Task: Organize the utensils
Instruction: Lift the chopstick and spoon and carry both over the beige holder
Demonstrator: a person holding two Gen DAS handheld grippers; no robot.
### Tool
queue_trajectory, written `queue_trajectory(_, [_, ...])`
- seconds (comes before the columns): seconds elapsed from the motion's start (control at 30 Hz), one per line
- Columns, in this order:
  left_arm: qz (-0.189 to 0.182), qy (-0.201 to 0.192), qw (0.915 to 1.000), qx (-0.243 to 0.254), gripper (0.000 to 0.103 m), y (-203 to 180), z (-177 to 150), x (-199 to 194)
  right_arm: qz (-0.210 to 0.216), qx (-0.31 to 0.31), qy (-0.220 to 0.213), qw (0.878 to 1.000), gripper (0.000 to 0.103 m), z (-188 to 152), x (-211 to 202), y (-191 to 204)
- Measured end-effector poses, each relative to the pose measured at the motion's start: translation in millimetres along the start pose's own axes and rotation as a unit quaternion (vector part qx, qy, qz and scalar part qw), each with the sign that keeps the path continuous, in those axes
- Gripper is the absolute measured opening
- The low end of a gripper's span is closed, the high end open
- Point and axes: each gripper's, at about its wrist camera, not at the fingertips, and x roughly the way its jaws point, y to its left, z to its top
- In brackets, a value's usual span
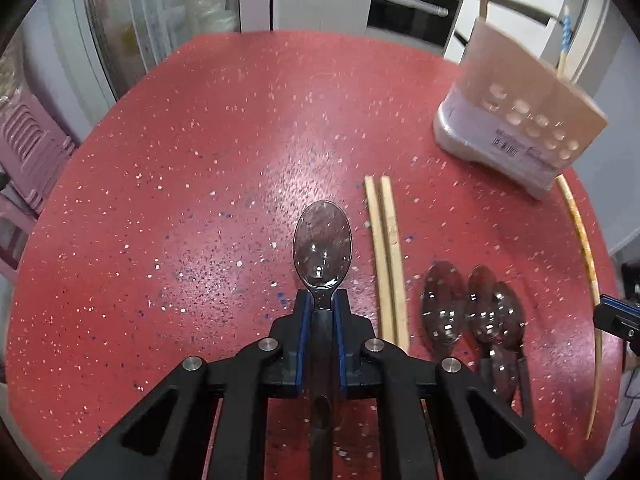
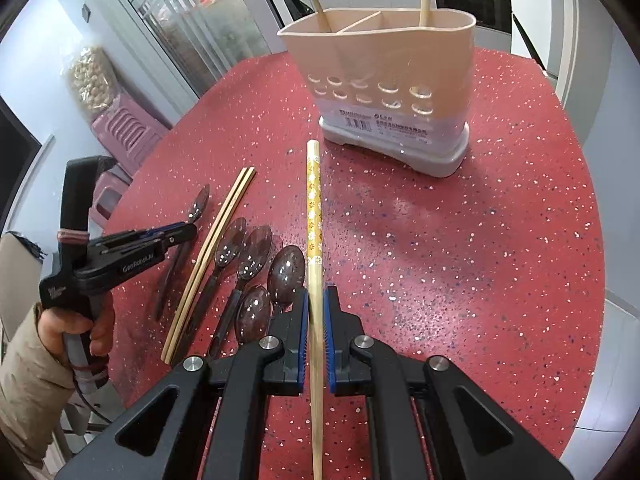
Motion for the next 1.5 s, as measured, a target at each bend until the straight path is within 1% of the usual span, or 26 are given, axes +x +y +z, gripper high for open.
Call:
queue_trajectory(0.13, [-0.021,-0.028,0.9992,-0.019,0.037,1,-3,-17,0.001,0.000,-0.020,1.000,0.008,3,-13,1])
queue_trajectory(0.2, [-0.029,-0.049,0.9981,-0.022,0.037,2,3,-35,0.002,-0.001,-0.033,0.999,0.008,3,-22,3])
queue_trajectory(0.23, [-0.017,-0.061,0.9979,-0.018,0.037,2,7,-45,0.003,-0.003,-0.042,0.999,0.008,5,-27,3])
queue_trajectory(0.27, [-0.022,-0.070,0.9971,-0.018,0.037,-7,10,-55,0.004,-0.004,-0.051,0.999,0.008,8,-33,4])
queue_trajectory(0.4, [-0.045,-0.113,0.9924,-0.019,0.037,-17,26,-82,0.002,-0.003,-0.083,0.997,0.008,22,-54,5])
queue_trajectory(0.6, [-0.089,-0.167,0.9817,-0.015,0.037,-36,72,-113,-0.011,-0.002,-0.139,0.990,0.008,53,-86,-1])
queue_trajectory(0.77, [-0.111,-0.206,0.9721,0.006,0.037,-64,117,-126,-0.006,0.013,-0.180,0.984,0.008,88,-104,-10])
queue_trajectory(0.97, [-0.130,-0.241,0.9616,0.015,0.037,-92,164,-133,-0.011,0.018,-0.236,0.972,0.008,133,-112,-14])
queue_trajectory(1.17, [-0.121,-0.288,0.9496,0.025,0.037,-116,201,-125,-0.022,0.019,-0.287,0.958,0.008,167,-105,-19])
queue_trajectory(1.27, [-0.120,-0.305,0.9445,0.028,0.037,-124,209,-114,-0.031,0.013,-0.303,0.952,0.008,180,-95,-22])
queue_trajectory(1.33, [-0.117,-0.314,0.9418,0.028,0.037,-127,209,-106,-0.039,0.008,-0.315,0.948,0.008,186,-84,-25])
queue_trajectory(1.5, [-0.107,-0.332,0.9369,0.021,0.037,-130,206,-82,-0.061,0.001,-0.340,0.939,0.008,185,-63,-30])
